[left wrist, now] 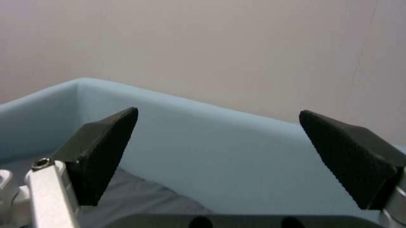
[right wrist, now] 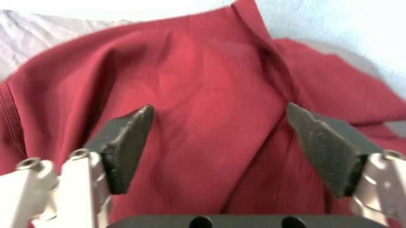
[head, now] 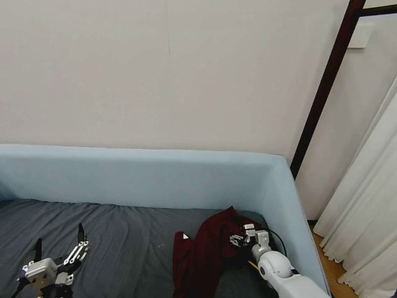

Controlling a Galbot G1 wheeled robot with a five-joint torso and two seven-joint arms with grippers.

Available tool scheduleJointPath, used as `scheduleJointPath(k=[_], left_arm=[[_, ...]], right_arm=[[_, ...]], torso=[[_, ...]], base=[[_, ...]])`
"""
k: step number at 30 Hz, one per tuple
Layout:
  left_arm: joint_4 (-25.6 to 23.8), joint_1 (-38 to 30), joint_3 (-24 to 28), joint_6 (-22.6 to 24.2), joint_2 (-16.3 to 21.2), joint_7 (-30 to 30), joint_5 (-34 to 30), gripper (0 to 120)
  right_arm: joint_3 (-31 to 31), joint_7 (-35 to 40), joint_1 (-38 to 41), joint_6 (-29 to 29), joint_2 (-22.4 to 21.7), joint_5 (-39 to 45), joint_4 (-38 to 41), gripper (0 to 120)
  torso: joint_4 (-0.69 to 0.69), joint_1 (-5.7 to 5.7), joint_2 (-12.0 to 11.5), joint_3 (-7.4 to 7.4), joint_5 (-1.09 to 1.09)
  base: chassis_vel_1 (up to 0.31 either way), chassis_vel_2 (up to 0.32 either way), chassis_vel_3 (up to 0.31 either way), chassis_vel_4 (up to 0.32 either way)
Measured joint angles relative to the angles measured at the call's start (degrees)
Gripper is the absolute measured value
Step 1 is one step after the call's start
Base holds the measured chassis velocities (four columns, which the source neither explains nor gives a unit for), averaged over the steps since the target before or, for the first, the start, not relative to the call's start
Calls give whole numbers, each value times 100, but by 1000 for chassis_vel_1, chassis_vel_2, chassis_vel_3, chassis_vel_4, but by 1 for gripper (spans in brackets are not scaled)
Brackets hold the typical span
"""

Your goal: Pick up the clothes from the sofa and hang them on the clothes hanger.

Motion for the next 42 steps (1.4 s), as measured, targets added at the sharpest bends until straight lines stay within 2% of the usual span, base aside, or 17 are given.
scheduleJointPath(k=[4, 5, 10, 11, 15, 17, 20, 27, 31, 32, 35, 36, 39, 42], left_arm=[[64, -47, 26, 0, 0, 0, 5, 100], [64, -47, 26, 0, 0, 0, 5, 100], [87, -67, 34, 0, -1, -1, 5, 100], [87, -67, 34, 0, -1, -1, 5, 100], [87, -72, 47, 0, -11, -1, 13, 100], [86, -72, 50, 0, -12, -2, 16, 100], [84, -71, 69, 0, -25, -17, 40, 100], [68, -67, 110, -4, -42, -24, 57, 100], [64, -71, 120, -8, -37, -30, 58, 100], [64, -71, 120, -8, -37, -30, 58, 100], [44, -75, 144, -11, -36, -34, 58, 100], [44, -75, 144, -11, -36, -34, 58, 100], [21, -90, 171, -11, -30, -36, 58, 100], [2, -102, 185, -7, -27, -37, 58, 100]], right_arm=[[19, 45, -16, 0, 34, -76, -87, 59], [19, 45, -16, 0, 34, -76, -87, 59], [20, 50, -42, 0, 7, -92, -66, 39], [20, 50, -42, 0, 7, -92, -66, 39], [19, 49, -70, 24, -12, -91, -2, 19], [19, 48, -77, 32, -18, -90, 12, 16], [19, 51, -146, 122, -72, -75, 144, 1], [86, 55, -229, 450, -176, 238, 573, 0], [219, -26, -189, 841, -398, 997, 1378, 0], [219, -26, -189, 841, -398, 997, 1378, 0], [387, -32, -86, 936, -631, 1692, 2155, 0], [387, -32, -86, 936, -631, 1692, 2155, 0], [520, 39, 30, 1015, -842, 2183, 2889, 0], [602, 104, 149, 1039, -960, 2380, 3275, 0]], torso=[[0, 0, 0, 0, 0], [0, 0, 0, 0, 0], [0, 0, 0, 0, 0], [0, 0, 0, 0, 0], [0, 0, 0, 0, 0], [0, 0, 0, 0, 0], [0, 0, 0, 0, 1], [0, 0, 0, 0, 2], [0, 0, 0, 0, 2], [0, 0, 0, 0, 2], [1, 0, 0, 0, 0], [1, 0, 0, 0, 0], [0, 0, 0, -1, 0], [0, 0, 0, 0, 1]], base=[[0, 0, 0, 0], [0, 0, 0, 0], [0, 0, 0, 0], [0, 0, 0, 0], [0, 0, 0, 0], [0, 0, 0, 0], [0, 0, 0, 0], [0, 0, 0, 0], [0, 0, 0, 0], [0, 0, 0, 0], [0, 0, 0, 0], [0, 0, 0, 0], [0, 0, 0, 0], [0, 0, 0, 0]])
